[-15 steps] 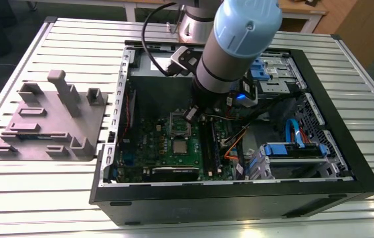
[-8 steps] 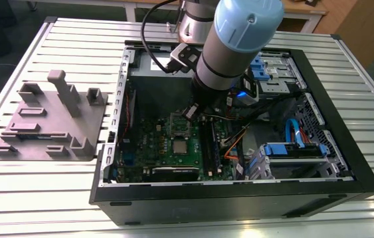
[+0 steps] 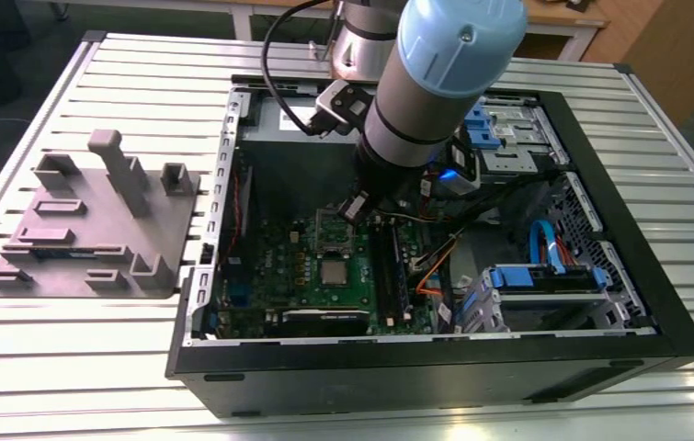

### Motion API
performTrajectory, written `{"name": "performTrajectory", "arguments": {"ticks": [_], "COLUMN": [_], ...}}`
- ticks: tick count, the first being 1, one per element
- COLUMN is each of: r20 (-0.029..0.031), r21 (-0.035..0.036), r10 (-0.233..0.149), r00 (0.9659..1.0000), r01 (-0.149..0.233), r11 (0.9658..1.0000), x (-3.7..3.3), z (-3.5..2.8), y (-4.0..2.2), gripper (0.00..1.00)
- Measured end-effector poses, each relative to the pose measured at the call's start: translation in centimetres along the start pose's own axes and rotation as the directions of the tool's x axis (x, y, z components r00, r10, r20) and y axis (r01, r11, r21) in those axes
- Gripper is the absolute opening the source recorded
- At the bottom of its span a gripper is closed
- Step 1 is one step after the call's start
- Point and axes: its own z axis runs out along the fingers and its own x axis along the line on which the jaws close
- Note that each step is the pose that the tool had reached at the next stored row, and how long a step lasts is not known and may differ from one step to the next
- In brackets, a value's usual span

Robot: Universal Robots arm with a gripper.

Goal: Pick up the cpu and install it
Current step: 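Close the cpu cover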

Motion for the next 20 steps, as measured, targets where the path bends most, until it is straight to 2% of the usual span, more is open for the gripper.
{"name": "performTrajectory", "arguments": {"ticks": [4, 5, 10, 13, 14, 20], "r20": [-0.0001, -0.0016, -0.0143, -0.0291, -0.0313, -0.0341], "r21": [0.0002, 0.0014, 0.0111, 0.0225, 0.0241, 0.0259], "r10": [0.0, 0.0, 0.002, 0.003, 0.003, 0.003], "r00": [1.0, 1.0, 0.9999, 0.9996, 0.9995, 0.9994], "r01": [0.0, 0.0, -0.001, -0.003, -0.003, -0.002], "r11": [1.0, 1.0, 0.9999, 0.9997, 0.9997, 0.9997], "x": [0.0, -0.01, -0.08, -0.12, -0.12, -0.18], "z": [0.0, -0.02, -0.52, -0.8, -0.89, -1.52], "y": [0.0, 0.01, 0.12, 0.18, 0.2, 0.38], "gripper": [0.11, 0.11, 0.11, 0.11, 0.11, 0.11]}}
